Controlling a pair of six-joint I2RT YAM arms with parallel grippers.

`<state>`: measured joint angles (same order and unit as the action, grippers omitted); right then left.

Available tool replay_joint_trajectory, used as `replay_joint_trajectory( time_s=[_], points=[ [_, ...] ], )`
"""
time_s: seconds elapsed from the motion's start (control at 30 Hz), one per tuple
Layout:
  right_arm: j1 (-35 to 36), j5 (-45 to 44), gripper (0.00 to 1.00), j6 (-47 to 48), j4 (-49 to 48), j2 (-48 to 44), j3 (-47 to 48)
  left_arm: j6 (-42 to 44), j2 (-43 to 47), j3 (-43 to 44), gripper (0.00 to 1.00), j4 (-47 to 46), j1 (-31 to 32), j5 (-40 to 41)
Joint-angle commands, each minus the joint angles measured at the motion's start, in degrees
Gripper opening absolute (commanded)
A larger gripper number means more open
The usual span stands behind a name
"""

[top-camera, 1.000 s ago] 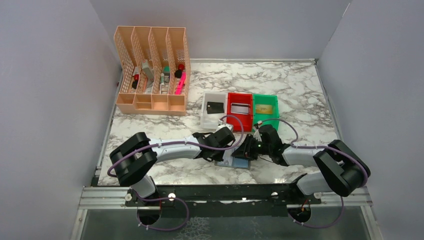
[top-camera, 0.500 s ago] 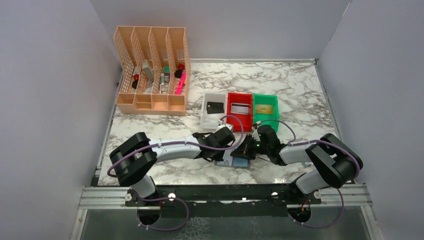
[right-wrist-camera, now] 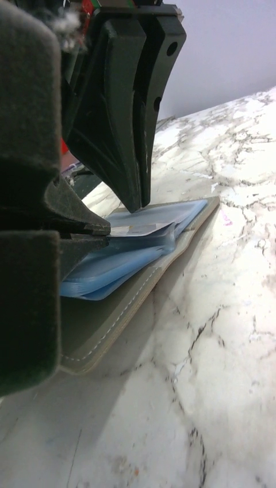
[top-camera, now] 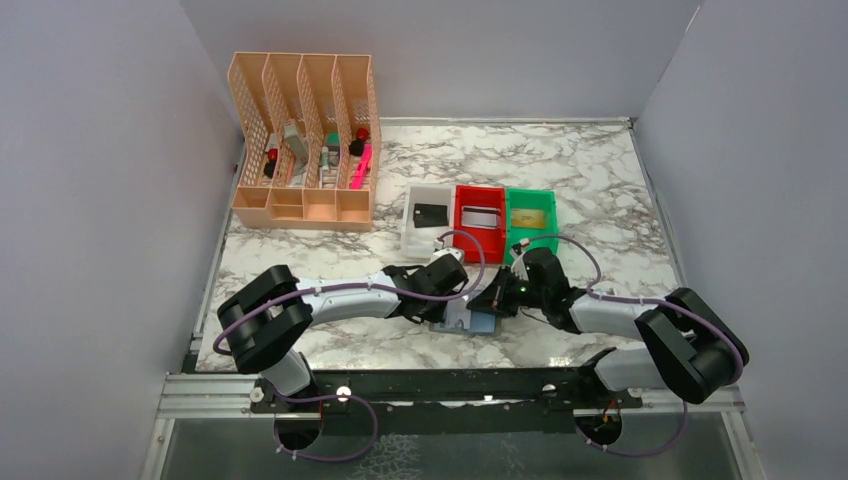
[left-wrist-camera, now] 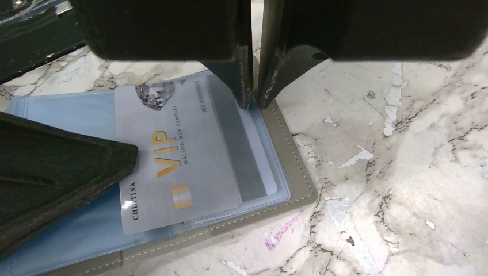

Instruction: Take the credit cards out of the card holder

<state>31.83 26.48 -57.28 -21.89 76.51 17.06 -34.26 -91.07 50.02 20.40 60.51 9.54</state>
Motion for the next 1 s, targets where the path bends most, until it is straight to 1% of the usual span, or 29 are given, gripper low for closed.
replay_joint_trajectory(
  time_s=[0.0,0.13,0.27,0.53,0.7,0.83,0.97],
  points=[
    [-1.44,1.03,0.01,2.89,3.30,-0.94,-0.58,0.76,-0.43,-1.98,0.12,2.54,0.22,1.18],
    [-3.04,1.86,0.01,5.61,5.83,-1.28,-0.10,0.95,-0.07,-2.03,0.12,2.54,0.22,1.34],
    [-3.45,2.13,0.03,6.07,6.30,-1.94,-0.20,0.78,1.16,-1.82,0.14,2.51,0.22,1.27],
    [-3.46,2.79,0.05,5.37,4.36,0.43,-0.41,1.25,5.78,1.40,0.31,1.45,0.22,-0.05],
    [-3.45,2.75,0.06,5.89,4.47,1.24,-0.36,1.53,7.93,0.19,0.42,-4.87,0.22,-5.51],
    [-3.45,2.67,0.08,5.75,4.28,1.27,-0.49,0.42,6.51,-1.79,0.43,-9.11,0.22,-8.79],
    [-3.45,2.69,0.11,5.10,3.84,1.23,-0.95,-0.48,4.18,-3.20,0.43,-10.79,0.22,-10.07]
  ],
)
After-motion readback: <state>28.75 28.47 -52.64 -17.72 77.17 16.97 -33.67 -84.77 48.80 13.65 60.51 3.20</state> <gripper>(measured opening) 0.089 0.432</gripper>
